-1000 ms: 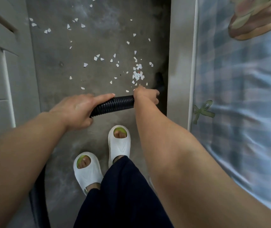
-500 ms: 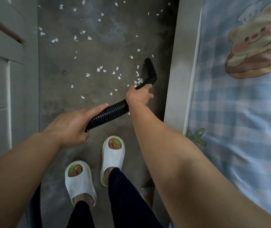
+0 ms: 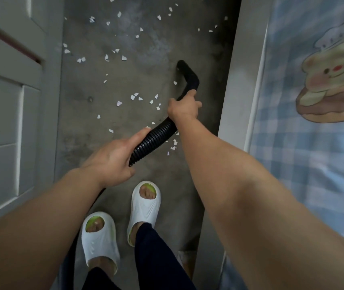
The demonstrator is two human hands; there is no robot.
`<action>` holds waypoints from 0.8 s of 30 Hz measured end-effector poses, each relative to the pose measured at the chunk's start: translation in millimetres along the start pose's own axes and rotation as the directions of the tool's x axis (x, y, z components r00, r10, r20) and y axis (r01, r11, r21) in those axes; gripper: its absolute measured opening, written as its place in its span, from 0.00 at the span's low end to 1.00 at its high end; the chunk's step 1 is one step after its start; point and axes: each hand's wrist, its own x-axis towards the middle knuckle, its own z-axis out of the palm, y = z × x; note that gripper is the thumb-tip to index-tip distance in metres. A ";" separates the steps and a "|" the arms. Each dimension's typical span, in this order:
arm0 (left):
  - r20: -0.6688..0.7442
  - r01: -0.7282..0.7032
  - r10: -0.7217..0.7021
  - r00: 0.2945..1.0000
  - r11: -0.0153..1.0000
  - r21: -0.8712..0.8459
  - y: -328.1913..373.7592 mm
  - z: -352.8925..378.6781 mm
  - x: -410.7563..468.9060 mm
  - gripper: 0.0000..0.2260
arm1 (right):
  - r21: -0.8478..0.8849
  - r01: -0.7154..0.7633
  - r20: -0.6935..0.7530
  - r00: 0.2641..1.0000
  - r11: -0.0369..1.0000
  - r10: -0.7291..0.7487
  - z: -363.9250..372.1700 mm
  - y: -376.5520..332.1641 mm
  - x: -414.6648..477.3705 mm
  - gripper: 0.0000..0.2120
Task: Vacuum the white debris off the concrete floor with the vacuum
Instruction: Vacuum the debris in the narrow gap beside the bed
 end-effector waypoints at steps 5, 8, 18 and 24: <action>0.091 0.017 -0.021 0.996 0.999 0.045 2.6 7.2 -23.6 0.46 | -0.055 0.006 0.041 0.999 0.998 -0.004 -4.5 24.8 -23.3 0.32; 0.156 0.020 -0.025 0.987 0.999 0.036 8.9 14.1 -41.2 0.45 | -0.073 -0.017 0.074 0.997 0.997 0.022 -7.6 47.7 -41.7 0.33; 0.163 -0.009 -0.001 0.987 0.998 0.065 32.3 36.8 -66.6 0.46 | -0.035 -0.117 0.024 0.993 0.993 0.118 -26.5 91.2 -60.9 0.38; 0.225 -0.021 -0.003 0.974 0.994 0.105 33.3 60.8 -89.7 0.45 | -0.027 -0.152 0.007 0.988 0.988 0.152 -17.1 127.0 -82.0 0.38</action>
